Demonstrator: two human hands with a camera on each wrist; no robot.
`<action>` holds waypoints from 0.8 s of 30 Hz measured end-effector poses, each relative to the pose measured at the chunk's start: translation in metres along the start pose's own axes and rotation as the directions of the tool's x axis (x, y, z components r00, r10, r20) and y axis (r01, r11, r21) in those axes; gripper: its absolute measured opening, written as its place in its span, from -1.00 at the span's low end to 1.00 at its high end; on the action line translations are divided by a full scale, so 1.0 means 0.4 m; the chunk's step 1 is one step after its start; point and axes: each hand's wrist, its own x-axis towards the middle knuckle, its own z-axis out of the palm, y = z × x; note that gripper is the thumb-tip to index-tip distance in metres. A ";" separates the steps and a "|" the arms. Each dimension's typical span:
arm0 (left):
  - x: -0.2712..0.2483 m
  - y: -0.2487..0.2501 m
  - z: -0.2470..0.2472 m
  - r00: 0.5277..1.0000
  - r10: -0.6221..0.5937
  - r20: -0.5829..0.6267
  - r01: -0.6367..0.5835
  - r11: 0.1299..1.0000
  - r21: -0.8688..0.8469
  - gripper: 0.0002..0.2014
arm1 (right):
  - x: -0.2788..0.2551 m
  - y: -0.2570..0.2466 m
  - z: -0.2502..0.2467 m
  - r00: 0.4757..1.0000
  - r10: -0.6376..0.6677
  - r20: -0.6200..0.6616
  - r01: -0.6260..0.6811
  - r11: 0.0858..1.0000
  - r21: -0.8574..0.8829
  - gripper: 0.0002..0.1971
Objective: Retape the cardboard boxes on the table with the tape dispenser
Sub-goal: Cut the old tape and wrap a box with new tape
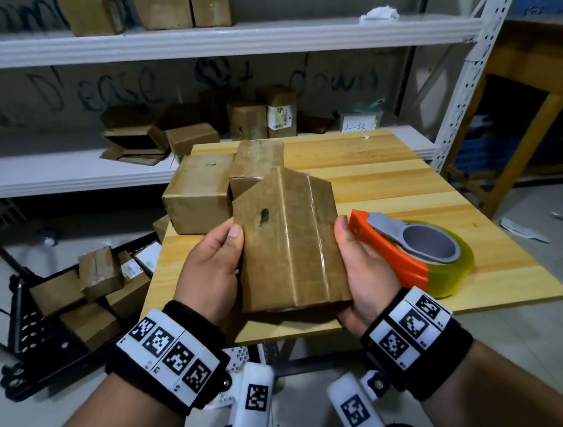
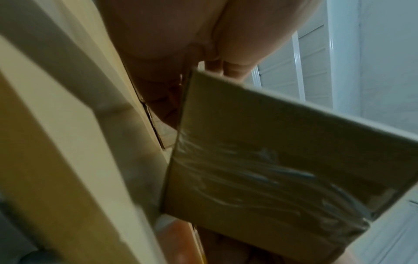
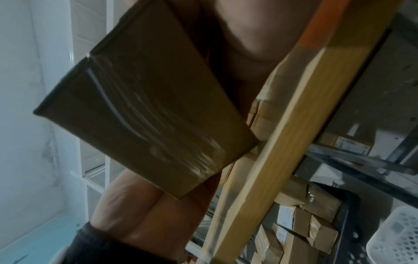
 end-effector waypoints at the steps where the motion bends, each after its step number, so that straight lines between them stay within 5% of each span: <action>1: 0.002 -0.002 0.002 1.000 -0.002 -0.013 0.002 1.000 -0.015 -0.72 | 0.004 -0.006 0.000 1.000 -0.012 -0.003 0.012 1.000 0.009 -0.61; 6: 0.013 -0.022 0.001 0.994 0.092 -0.064 -0.088 0.994 0.057 -0.59 | 0.057 -0.006 -0.023 0.992 -0.068 -0.108 0.073 0.997 0.041 -0.67; 19: 0.003 -0.053 0.024 0.979 0.204 0.024 -0.202 0.938 0.283 -0.82 | 0.079 -0.027 -0.048 0.968 -0.107 -0.228 0.097 0.994 -0.053 -0.49; 24: -0.003 -0.046 0.054 0.994 0.042 0.105 -0.057 0.989 0.138 -0.44 | 0.053 -0.044 -0.031 0.960 -0.188 -0.206 0.180 0.982 -0.055 -0.38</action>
